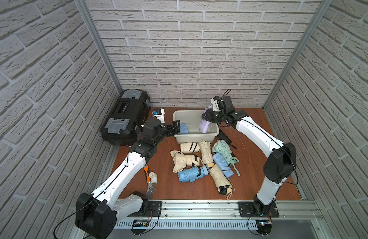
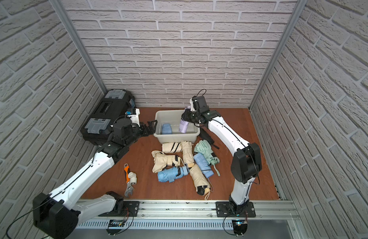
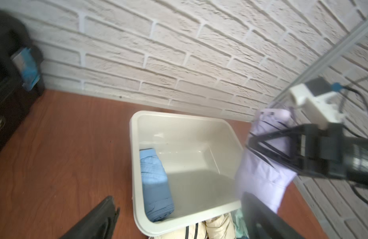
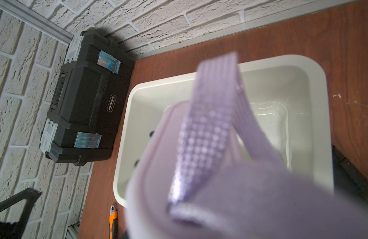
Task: Put the umbrella into the storage box
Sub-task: Pick up the umbrella from the center of the board, then place the umbrella in the storage box.
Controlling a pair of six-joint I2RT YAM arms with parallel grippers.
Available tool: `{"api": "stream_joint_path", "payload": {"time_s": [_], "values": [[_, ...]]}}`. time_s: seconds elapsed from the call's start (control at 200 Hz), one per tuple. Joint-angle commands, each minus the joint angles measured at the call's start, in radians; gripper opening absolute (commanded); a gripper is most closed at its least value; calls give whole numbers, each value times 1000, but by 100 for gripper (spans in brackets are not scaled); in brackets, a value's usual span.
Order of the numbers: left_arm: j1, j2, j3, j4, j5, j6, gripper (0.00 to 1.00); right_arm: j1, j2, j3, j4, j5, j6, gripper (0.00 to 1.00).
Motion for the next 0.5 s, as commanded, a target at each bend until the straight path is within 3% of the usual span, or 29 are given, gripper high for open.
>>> {"api": "stream_joint_path", "payload": {"time_s": [0.0,0.12,0.495], "values": [[30,54,42,-120,-47,-165,96,5,48,97,-44,-12,-69,16],[41,126,89,-195,-42,-189,92,5,132,195,-105,-45,-94,16],[55,266,110,-124,31,-180,74,24,345,354,-210,-45,-152,16]]}}
